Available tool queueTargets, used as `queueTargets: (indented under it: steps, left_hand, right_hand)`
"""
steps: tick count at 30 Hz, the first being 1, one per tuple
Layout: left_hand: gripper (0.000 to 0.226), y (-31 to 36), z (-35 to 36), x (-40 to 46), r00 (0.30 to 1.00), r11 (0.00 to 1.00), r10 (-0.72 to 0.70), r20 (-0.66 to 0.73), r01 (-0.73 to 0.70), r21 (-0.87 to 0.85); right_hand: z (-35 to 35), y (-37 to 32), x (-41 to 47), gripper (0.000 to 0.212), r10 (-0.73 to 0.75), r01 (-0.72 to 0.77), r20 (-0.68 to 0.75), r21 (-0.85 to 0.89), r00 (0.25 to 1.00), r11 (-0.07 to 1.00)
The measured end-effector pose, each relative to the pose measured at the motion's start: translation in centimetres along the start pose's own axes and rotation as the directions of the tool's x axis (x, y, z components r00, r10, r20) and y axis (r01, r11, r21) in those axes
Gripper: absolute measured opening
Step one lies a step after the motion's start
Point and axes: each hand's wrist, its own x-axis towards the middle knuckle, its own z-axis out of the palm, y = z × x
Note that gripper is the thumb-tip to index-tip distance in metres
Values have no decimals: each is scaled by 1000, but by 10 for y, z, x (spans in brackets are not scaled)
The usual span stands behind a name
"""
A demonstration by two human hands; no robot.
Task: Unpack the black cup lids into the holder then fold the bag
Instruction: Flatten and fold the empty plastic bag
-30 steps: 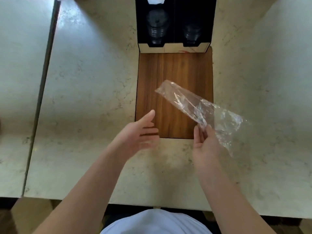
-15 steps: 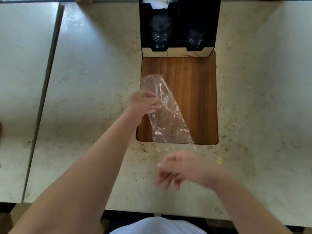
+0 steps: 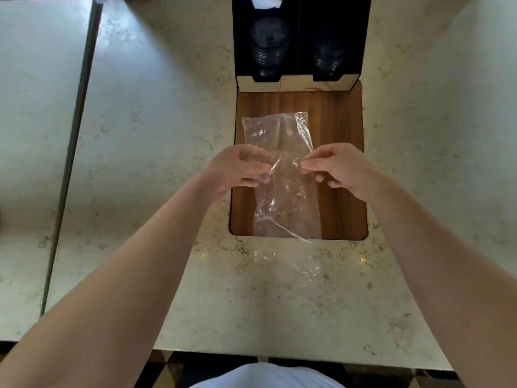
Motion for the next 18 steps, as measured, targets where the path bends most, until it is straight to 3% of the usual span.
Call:
queueTargets:
  steps: [4,7,9,12,15,18]
  left_hand:
    - [8,-12,-1,0,984,972,56,-169,-15,235]
    - [8,-20,0,1,952,916,175,-251,-64,397]
    - [7,-25,2,-1,924,842,291,-249,-123,525]
    - [9,-35,5,-6,869,707,458,-189,-227,669]
    - [11,-47,3,-7,771,521,629,-94,-330,787]
    - [13,-58,-2,-7,701,370,713,17,-396,841]
  right_hand:
    - [7,10,4,6,-50,43,-65,-109,997,993]
    - [12,20,5,7,-208,156,-127,-333,970,930]
    - [15,27,2,12,-352,238,-140,-508,925,828]
    - [17,43,-3,13,-565,377,-46,-700,823,607]
    - [14,56,-6,6,-720,476,42,-776,692,413]
    - [10,67,-7,7,-776,527,149,-809,613,260]
